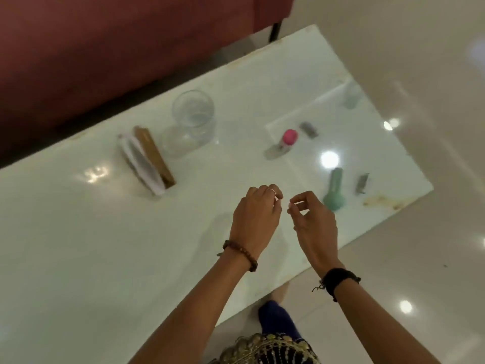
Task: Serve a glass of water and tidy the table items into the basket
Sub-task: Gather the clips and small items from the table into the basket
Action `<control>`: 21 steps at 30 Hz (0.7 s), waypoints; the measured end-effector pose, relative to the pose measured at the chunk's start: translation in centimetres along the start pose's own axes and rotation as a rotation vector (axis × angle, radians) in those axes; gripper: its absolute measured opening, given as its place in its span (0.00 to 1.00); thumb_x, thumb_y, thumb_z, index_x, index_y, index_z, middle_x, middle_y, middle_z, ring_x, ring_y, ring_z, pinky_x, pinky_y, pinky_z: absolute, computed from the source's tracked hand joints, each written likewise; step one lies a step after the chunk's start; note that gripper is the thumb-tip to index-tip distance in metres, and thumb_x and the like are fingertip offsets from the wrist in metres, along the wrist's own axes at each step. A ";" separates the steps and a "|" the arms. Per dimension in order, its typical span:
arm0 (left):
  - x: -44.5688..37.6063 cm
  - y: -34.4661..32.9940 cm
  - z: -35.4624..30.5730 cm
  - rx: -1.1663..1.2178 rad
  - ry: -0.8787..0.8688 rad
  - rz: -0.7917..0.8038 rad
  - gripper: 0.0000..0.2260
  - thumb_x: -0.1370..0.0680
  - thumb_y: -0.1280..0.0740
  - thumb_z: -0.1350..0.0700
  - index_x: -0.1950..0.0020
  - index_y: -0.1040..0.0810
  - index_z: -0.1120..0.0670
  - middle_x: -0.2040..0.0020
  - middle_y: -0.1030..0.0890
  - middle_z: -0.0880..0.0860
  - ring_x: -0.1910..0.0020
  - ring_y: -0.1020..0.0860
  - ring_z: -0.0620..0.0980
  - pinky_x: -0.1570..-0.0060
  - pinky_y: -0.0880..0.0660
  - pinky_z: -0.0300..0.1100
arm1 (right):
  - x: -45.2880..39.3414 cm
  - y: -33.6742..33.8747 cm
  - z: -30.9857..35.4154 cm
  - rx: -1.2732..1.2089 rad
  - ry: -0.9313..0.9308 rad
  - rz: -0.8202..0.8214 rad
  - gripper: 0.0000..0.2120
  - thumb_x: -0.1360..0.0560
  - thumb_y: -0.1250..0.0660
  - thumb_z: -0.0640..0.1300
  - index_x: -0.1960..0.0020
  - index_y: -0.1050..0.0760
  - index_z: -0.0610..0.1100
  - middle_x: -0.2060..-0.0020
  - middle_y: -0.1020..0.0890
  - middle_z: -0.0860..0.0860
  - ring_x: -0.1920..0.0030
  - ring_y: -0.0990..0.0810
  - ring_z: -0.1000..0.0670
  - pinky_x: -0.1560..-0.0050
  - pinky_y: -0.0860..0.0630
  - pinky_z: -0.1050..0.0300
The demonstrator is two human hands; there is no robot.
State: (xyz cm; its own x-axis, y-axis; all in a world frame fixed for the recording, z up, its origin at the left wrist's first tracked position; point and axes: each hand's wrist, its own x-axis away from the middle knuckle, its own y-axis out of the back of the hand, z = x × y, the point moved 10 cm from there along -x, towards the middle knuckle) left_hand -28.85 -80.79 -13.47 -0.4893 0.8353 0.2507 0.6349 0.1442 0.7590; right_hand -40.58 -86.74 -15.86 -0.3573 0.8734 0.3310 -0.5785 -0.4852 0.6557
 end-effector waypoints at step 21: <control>-19.6 -10.5 -10.5 -0.974 -0.416 0.239 0.20 0.27 0.42 0.74 0.38 0.33 0.61 0.43 0.29 0.60 0.50 0.24 0.59 0.60 0.38 0.43 | -11.0 8.1 -11.6 -0.102 -0.168 -0.125 0.12 0.23 0.38 0.42 0.41 0.34 0.42 0.51 0.25 0.45 0.64 0.27 0.51 0.69 0.34 0.63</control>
State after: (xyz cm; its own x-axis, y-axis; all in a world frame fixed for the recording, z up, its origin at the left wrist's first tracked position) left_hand -32.18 -104.28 -20.01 -0.0586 0.9266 0.3716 -0.1503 -0.3761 0.9143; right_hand -49.85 -100.84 -22.05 -0.1558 0.9176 0.3658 -0.6846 -0.3672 0.6297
